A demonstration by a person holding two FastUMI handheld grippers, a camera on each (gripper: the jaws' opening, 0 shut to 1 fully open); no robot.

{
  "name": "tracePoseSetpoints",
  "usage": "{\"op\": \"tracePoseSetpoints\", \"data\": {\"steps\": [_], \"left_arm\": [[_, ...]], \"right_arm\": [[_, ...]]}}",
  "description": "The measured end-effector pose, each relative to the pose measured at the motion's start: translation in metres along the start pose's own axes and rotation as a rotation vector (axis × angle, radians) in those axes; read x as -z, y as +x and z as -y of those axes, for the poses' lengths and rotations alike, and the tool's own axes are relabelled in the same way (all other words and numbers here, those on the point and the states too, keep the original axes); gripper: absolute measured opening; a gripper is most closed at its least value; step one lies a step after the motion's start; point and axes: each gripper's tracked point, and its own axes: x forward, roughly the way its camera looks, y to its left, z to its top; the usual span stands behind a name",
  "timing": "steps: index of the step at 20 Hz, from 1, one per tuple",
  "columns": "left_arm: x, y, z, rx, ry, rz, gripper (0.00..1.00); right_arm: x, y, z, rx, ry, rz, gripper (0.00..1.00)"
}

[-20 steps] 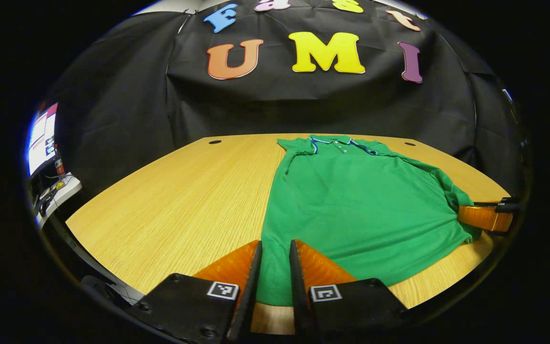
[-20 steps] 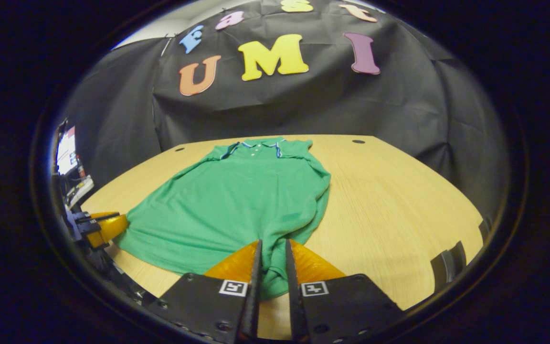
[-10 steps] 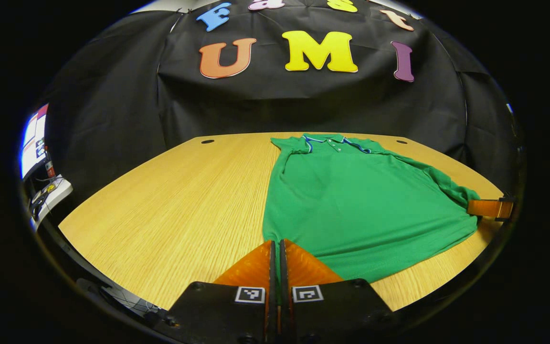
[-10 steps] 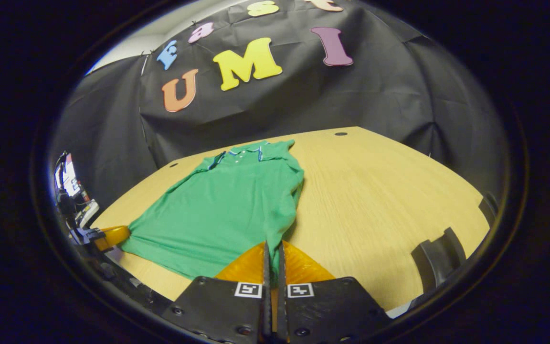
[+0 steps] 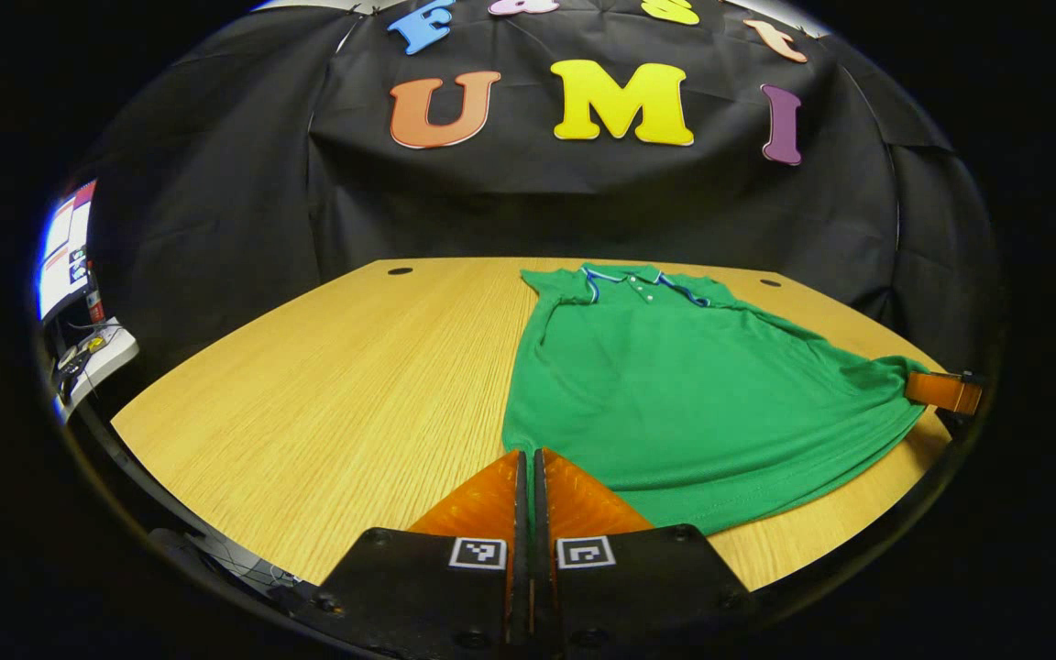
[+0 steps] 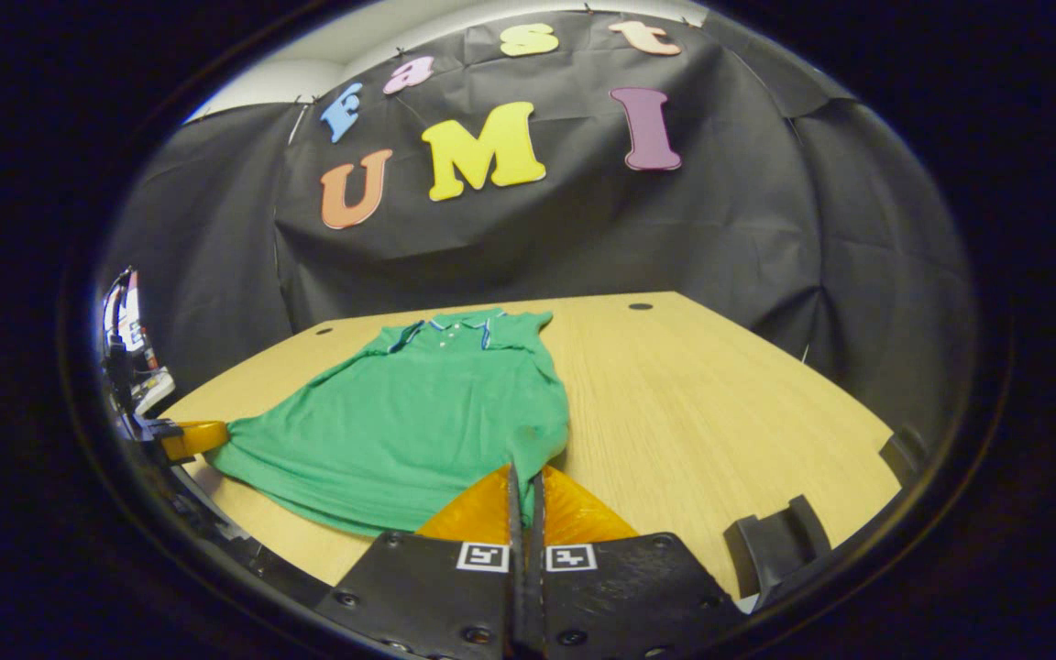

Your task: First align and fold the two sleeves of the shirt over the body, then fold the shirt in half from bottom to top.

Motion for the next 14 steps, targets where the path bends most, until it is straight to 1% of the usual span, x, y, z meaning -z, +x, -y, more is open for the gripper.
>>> {"op": "tracePoseSetpoints", "data": {"steps": [4,5,6,11,14], "left_arm": [[-0.049,0.006,0.002,0.017,-0.012,0.069,0.07],[-0.061,0.008,0.005,0.024,-0.018,0.084,0.07],[-0.073,0.012,0.006,0.030,-0.022,0.099,0.07],[-0.134,0.045,0.009,0.035,-0.012,0.169,0.07],[-0.164,0.072,0.007,0.038,-0.023,0.194,0.07]], "right_arm": [[-0.055,0.008,-0.001,-0.005,0.001,0.069,0.02],[-0.069,0.012,0.000,-0.003,0.004,0.088,0.00],[-0.084,0.017,0.000,-0.004,0.004,0.103,0.00],[-0.133,0.050,-0.004,0.015,-0.014,0.154,0.00],[-0.155,0.079,-0.007,0.024,-0.028,0.162,0.00]]}}
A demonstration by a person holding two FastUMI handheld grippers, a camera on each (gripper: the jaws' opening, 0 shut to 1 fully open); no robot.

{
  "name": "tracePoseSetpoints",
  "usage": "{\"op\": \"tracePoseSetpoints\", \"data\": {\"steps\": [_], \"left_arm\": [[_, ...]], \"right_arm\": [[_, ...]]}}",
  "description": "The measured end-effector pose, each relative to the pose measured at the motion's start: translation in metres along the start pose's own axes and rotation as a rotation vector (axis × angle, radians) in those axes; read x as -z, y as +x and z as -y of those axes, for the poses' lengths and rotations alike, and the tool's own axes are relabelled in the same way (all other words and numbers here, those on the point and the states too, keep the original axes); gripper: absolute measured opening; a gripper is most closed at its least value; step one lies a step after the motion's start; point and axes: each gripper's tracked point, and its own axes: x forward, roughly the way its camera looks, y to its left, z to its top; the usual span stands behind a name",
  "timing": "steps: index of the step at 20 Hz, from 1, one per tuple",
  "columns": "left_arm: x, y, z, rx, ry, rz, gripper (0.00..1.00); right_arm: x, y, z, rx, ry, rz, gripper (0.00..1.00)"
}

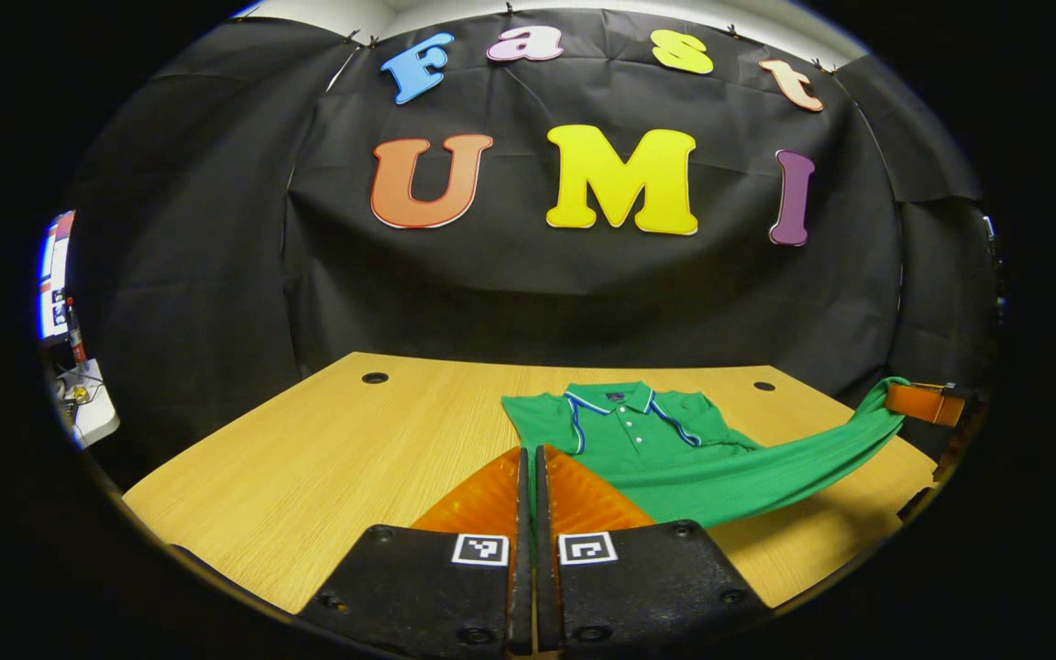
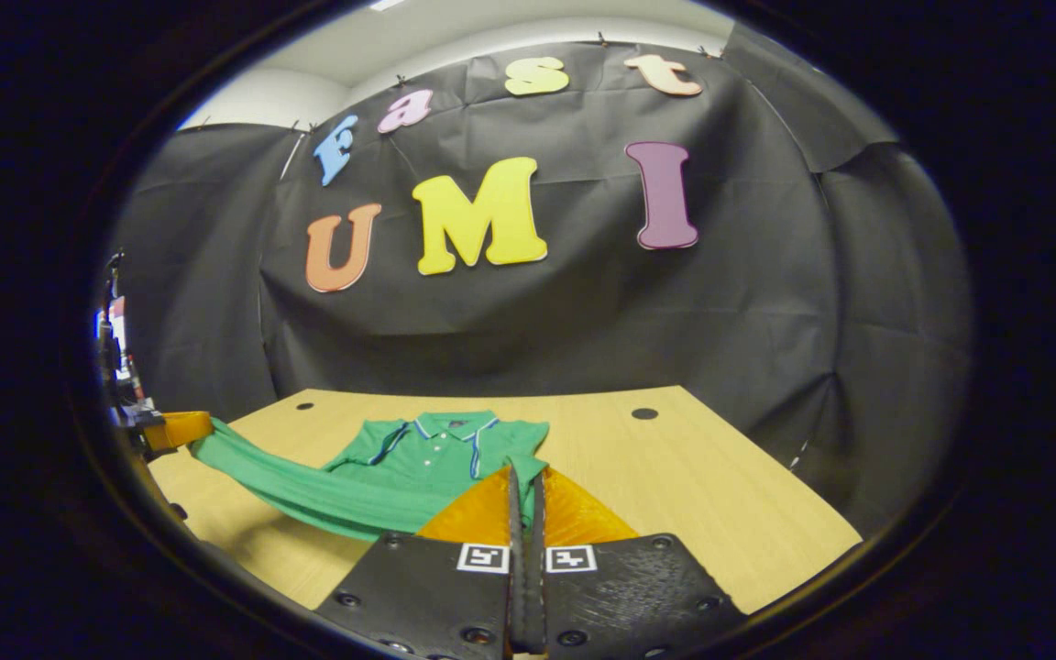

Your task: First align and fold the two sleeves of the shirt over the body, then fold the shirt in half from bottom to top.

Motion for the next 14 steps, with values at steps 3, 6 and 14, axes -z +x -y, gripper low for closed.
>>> {"op": "tracePoseSetpoints", "data": {"steps": [3,6,14], "left_arm": [[-0.017,0.031,-0.002,-0.002,0.008,0.011,0.07],[-0.027,0.066,-0.004,-0.013,0.035,0.010,0.07],[-0.052,0.172,-0.012,-0.054,0.060,0.001,0.08]], "right_arm": [[-0.012,0.038,-0.006,-0.002,-0.008,-0.010,0.00],[-0.030,0.079,-0.012,-0.002,-0.020,0.001,0.00],[-0.064,0.186,-0.012,0.042,-0.076,0.028,0.00]]}}
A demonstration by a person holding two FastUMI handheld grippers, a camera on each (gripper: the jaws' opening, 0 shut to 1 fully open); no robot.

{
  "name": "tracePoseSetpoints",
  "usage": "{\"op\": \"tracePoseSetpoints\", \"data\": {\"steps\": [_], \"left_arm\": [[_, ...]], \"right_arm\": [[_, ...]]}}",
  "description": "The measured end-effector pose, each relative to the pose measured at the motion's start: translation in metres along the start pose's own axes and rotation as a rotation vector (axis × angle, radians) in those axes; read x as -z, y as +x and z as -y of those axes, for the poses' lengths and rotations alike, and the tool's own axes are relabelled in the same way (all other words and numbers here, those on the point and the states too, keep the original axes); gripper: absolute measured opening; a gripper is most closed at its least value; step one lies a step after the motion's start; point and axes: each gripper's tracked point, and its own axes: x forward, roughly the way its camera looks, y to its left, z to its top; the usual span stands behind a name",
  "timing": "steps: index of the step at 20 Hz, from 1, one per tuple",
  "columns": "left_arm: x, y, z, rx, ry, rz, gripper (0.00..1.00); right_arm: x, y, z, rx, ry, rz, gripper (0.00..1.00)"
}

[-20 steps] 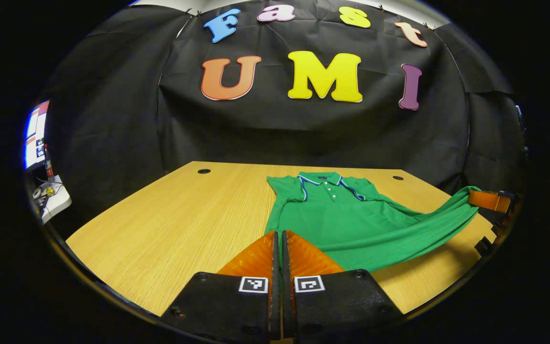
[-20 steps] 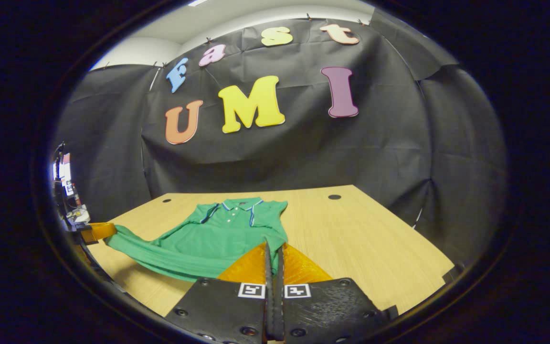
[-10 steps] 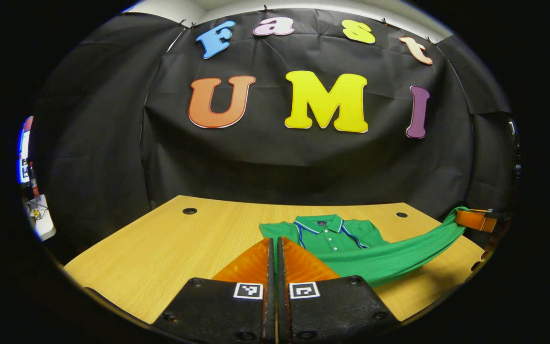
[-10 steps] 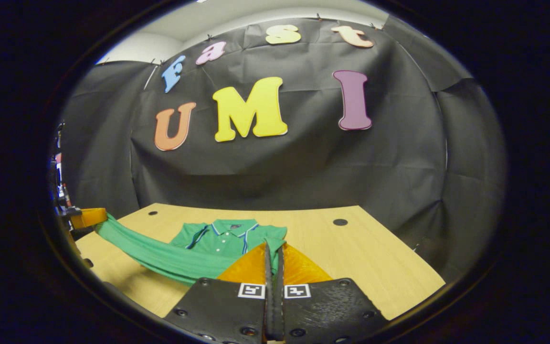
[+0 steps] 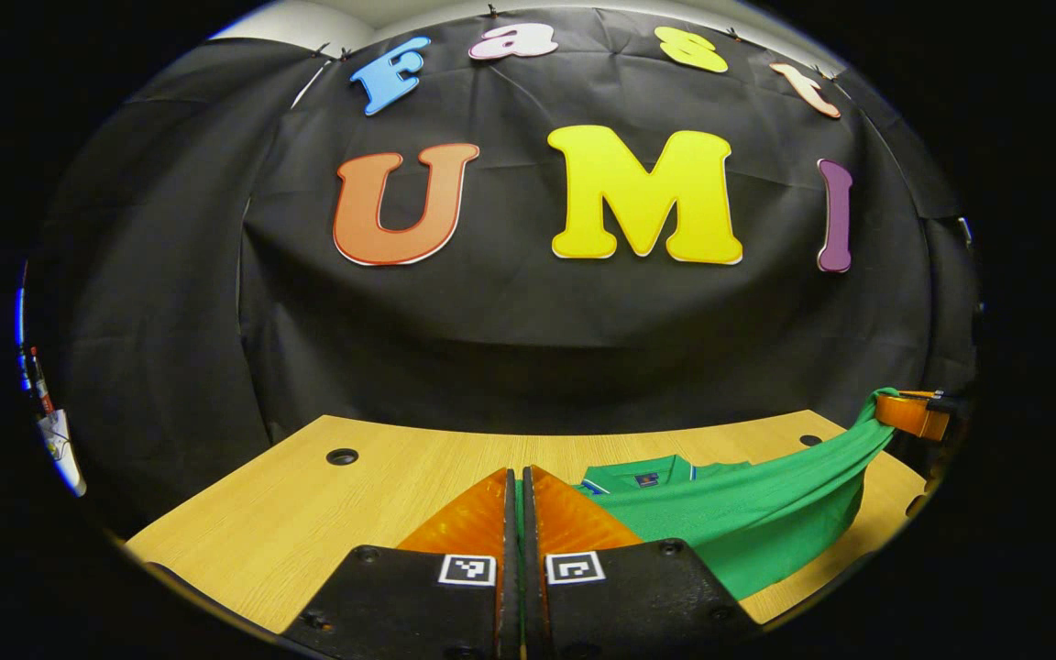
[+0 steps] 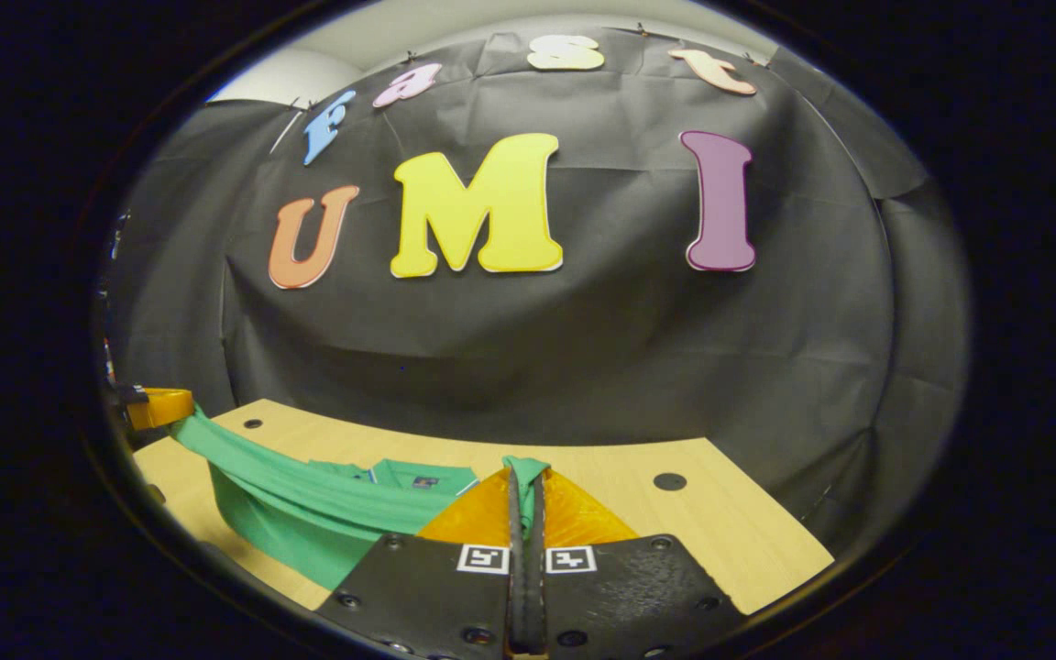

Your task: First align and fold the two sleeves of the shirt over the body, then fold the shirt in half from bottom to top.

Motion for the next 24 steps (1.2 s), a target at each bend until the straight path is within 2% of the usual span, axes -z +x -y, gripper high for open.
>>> {"op": "tracePoseSetpoints", "data": {"steps": [7,13,16,20,24], "left_arm": [[0.008,0.108,0.005,-0.033,0.042,-0.003,0.07],[0.045,0.177,0.003,-0.012,-0.029,-0.049,0.07],[0.057,0.206,0.004,0.001,0.011,-0.042,0.07],[0.068,0.223,0.007,-0.017,0.081,-0.042,0.07],[0.070,0.224,0.004,-0.033,0.045,-0.038,0.07]], "right_arm": [[0.007,0.108,-0.010,0.057,-0.026,0.022,0.00],[0.037,0.180,-0.008,0.087,-0.028,-0.004,0.00],[0.047,0.204,-0.006,0.109,-0.023,0.012,0.00],[0.067,0.221,-0.011,0.121,-0.124,0.018,0.00],[0.076,0.225,-0.004,0.139,-0.113,0.002,0.00]]}}
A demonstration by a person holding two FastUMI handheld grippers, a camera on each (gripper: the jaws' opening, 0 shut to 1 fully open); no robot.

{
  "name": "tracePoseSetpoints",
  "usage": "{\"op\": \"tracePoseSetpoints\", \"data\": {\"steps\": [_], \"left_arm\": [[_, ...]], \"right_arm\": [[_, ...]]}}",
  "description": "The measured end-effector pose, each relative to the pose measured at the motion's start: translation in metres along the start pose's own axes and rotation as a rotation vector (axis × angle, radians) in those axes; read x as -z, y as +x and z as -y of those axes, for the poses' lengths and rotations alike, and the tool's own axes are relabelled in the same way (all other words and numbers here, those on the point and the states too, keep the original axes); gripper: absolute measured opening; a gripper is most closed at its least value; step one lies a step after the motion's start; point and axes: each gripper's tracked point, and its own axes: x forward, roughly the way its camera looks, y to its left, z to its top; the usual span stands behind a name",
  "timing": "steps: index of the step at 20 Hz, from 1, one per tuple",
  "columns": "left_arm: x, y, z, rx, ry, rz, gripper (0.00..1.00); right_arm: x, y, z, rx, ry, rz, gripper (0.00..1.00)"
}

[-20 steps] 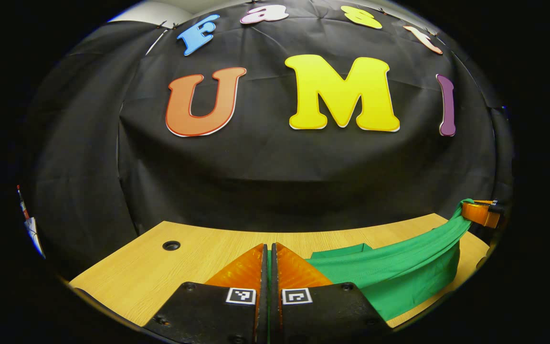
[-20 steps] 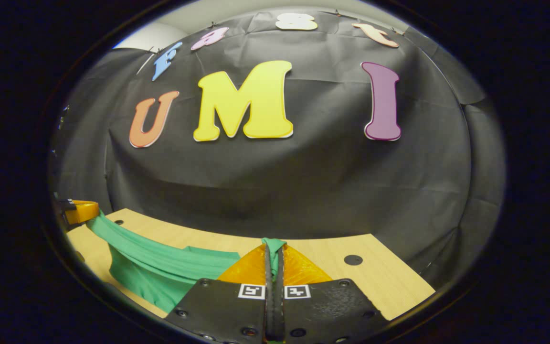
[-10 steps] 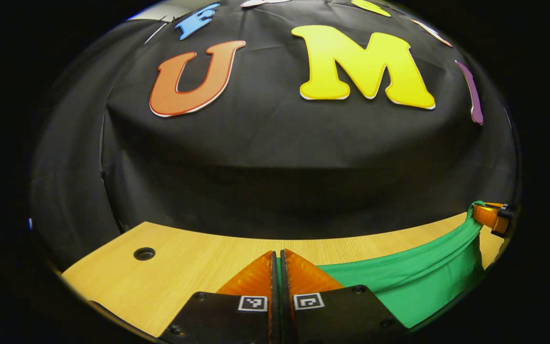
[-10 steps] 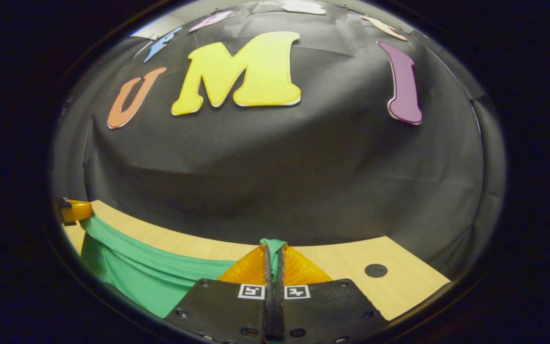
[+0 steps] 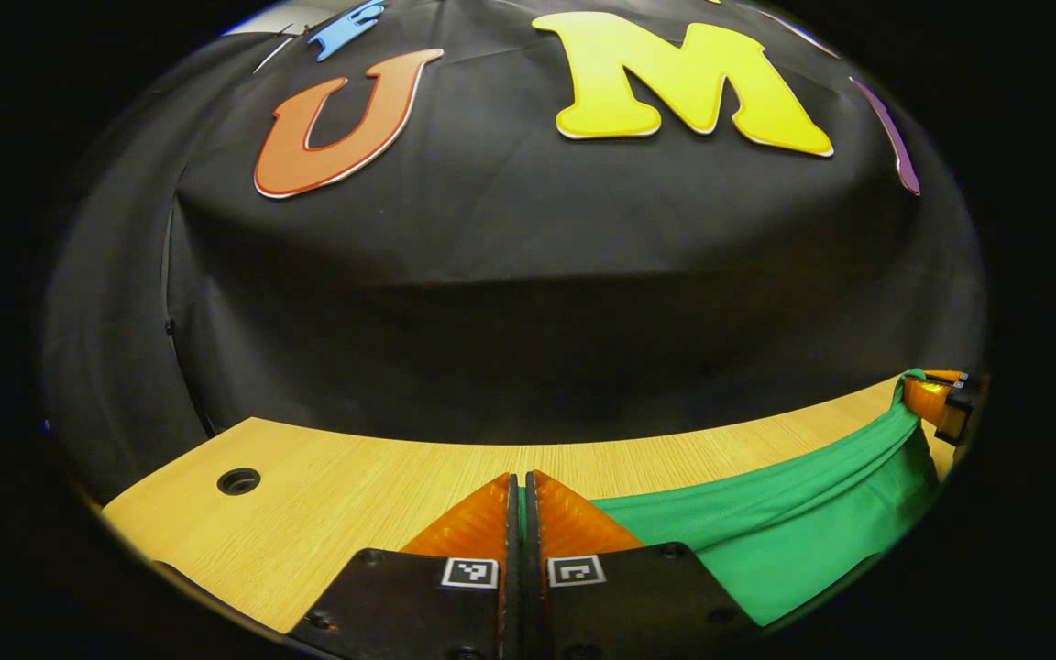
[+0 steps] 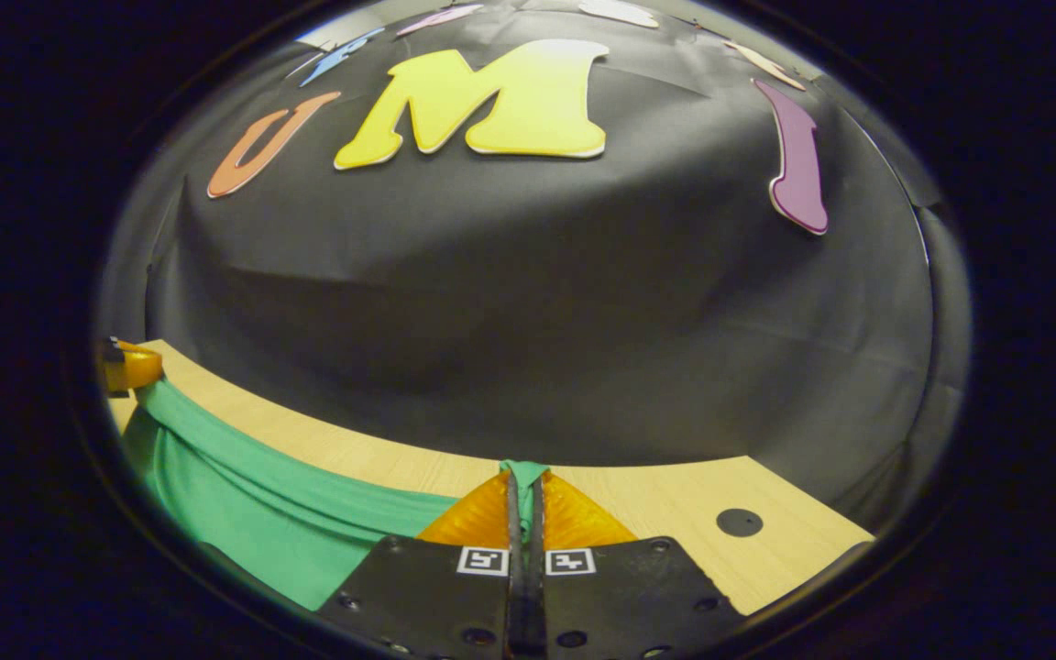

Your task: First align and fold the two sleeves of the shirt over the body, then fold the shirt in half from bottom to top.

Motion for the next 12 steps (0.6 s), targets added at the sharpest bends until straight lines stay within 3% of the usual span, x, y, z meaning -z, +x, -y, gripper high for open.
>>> {"op": "tracePoseSetpoints", "data": {"steps": [5,6,7,9,10,12], "left_arm": [[0.009,0.003,0.003,0.002,-0.014,-0.021,0.08],[0.010,0.002,0.001,0.001,-0.009,-0.022,0.11],[0.010,0.002,0.002,0.008,-0.014,-0.018,0.41],[0.009,0.001,0.000,0.003,-0.032,-0.010,1.00],[0.010,0.000,0.000,0.004,-0.042,-0.009,1.00],[0.010,-0.003,-0.001,0.003,-0.060,-0.007,1.00]], "right_arm": [[0.003,-0.002,-0.001,0.002,-0.006,-0.011,0.02],[0.002,-0.003,0.001,0.010,-0.001,-0.011,0.13],[0.004,-0.003,0.004,0.017,0.022,-0.013,0.30],[0.005,-0.004,0.006,0.018,0.054,-0.018,0.75],[0.004,-0.004,0.005,0.018,0.054,-0.015,0.98],[0.001,-0.006,0.003,0.010,0.018,-0.001,0.98]]}}
